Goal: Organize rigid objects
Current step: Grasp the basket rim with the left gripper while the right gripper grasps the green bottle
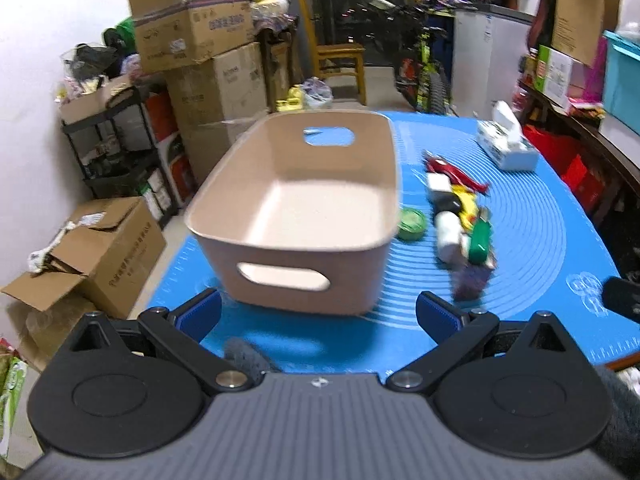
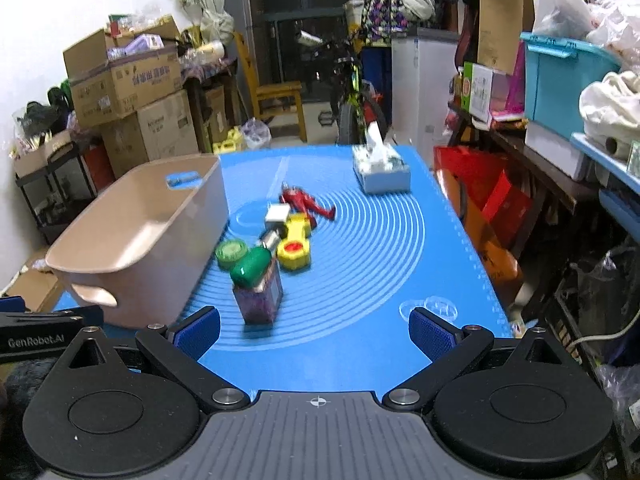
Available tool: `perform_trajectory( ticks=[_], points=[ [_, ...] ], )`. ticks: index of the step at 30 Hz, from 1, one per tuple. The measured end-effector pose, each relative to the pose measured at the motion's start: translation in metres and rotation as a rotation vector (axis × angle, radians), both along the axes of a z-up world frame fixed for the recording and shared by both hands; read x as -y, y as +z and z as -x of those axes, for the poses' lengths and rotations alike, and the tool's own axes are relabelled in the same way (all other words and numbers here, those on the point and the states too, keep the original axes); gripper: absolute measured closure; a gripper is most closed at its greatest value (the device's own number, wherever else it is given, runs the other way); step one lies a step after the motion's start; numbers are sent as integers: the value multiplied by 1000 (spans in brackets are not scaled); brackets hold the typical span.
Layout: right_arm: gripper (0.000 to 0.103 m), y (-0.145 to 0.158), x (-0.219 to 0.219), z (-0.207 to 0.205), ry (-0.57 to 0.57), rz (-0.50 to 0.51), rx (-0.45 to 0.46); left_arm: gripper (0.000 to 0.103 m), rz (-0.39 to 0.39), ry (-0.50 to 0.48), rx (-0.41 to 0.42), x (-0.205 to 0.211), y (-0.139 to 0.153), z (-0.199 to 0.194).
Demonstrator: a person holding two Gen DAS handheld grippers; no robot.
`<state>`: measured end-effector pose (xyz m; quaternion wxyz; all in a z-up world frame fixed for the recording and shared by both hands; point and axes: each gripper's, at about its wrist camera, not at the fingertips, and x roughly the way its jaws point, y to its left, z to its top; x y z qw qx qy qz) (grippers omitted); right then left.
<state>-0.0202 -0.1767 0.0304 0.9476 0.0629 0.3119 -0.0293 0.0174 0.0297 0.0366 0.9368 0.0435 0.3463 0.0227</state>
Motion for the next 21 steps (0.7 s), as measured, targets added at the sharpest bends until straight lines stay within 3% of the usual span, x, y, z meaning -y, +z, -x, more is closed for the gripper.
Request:
perform_trajectory(
  ticks=[8,16,21],
  points=[
    [2,20,0,-19,-1,-22,31,1,-29,103,42,-30,25,-28],
    [3,19,-9,-57,3,-29,13,1,-80,123,37,-56,20,-66],
    [3,12,-15,-85,-8,-33,-5,1,-51,124,-14,-76,15,-94]
  ],
)
